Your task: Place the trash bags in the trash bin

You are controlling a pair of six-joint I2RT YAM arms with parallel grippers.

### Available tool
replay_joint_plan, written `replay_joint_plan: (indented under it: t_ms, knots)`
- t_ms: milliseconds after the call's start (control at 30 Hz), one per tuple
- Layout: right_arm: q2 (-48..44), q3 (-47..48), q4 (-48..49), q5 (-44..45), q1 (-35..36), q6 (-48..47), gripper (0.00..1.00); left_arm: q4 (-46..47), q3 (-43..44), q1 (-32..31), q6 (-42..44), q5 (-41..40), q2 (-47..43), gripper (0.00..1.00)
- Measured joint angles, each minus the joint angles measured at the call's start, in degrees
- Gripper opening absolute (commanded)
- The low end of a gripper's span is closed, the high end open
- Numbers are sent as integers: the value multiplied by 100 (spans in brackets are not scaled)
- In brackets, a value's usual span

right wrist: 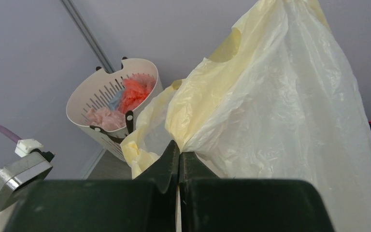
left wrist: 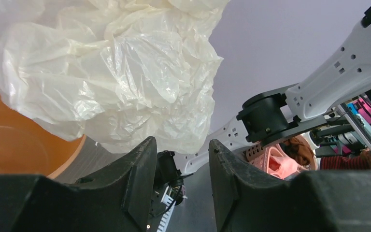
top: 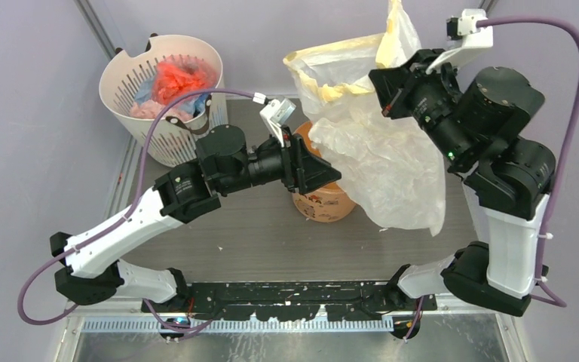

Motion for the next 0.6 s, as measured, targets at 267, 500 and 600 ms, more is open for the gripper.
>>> replay_joint_plan:
  t_ms: [267,500,600]
  knots:
    - [-271,-107,-199,-94,-24,-238,1,-374,796,-428,216,-356,704,43]
    - [-501,-647,-232,-291,-24,-260,1,-868,944,-520,369,-997,662,44]
    - [-507,-767,-227,-378,-24,-260,1,-866,566,-520,380,-1294,203,44]
